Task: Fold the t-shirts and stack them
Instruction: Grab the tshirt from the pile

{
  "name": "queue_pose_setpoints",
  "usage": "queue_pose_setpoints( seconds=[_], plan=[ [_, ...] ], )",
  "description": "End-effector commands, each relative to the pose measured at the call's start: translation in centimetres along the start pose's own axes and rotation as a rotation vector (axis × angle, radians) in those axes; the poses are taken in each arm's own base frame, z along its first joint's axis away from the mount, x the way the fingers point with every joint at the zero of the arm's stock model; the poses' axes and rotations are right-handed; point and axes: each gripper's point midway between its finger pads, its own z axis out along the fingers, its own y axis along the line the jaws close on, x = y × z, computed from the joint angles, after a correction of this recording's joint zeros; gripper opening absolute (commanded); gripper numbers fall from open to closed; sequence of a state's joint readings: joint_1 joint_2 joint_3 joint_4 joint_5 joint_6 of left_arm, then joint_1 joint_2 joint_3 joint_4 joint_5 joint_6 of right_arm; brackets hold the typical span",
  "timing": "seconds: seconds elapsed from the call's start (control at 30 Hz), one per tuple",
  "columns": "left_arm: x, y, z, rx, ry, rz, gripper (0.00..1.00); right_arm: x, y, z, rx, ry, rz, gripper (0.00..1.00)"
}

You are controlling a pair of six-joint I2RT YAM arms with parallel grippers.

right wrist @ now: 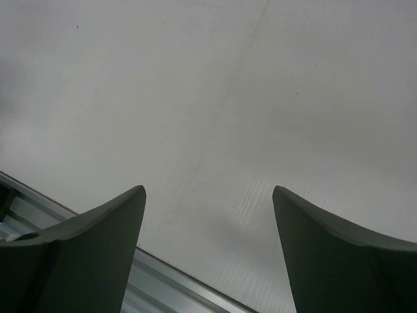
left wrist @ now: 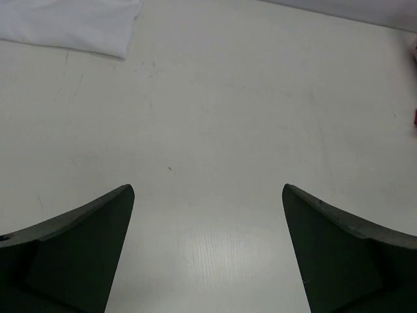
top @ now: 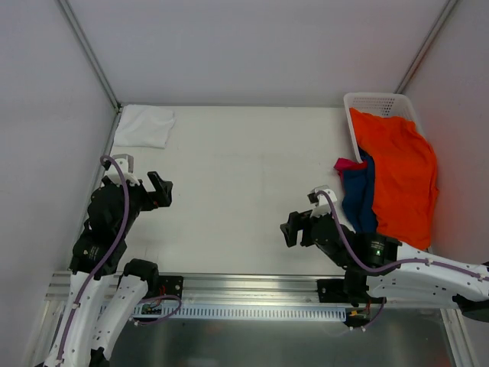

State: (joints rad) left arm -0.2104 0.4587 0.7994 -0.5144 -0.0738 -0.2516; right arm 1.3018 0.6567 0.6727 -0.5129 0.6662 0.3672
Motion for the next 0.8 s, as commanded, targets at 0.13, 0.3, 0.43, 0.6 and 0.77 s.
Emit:
queue_pose_setpoints(
  seconds=[0.13, 0.3, 0.43, 0.6, 0.77],
  plan=[
    [-1.5, -0.2, -0.1, 0.009, -0.04, -0.016, 0.99, -0.5, -1.2, 0.0, 0.082, -0.007, 0.017, 0.84],
    [-0.6, -0.8, 0.1, 0.053, -0.017, 0.018, 0.99, -0.8, -1.4, 0.6, 0.135, -0.008, -0.037, 0.84],
    [-0.5, -1.5, 0.0, 0.093, -0.011, 0.023, 0.99, -3.6, -5.6, 0.8, 0.352, -0.035, -0.011, 0.94],
    [-0.5, -1.8, -0.2, 0.114, -0.017, 0.028, 0.99, -4.9, -11.6, 2.6, 0.354, 0.137, 0.235, 0.94],
    [-0.7, -2.2, -0.4, 0.141, -0.025, 0.033, 0.99, -7.0, -18.8, 3.3, 0.431, 0.146, 0.407, 0.94]
  ],
)
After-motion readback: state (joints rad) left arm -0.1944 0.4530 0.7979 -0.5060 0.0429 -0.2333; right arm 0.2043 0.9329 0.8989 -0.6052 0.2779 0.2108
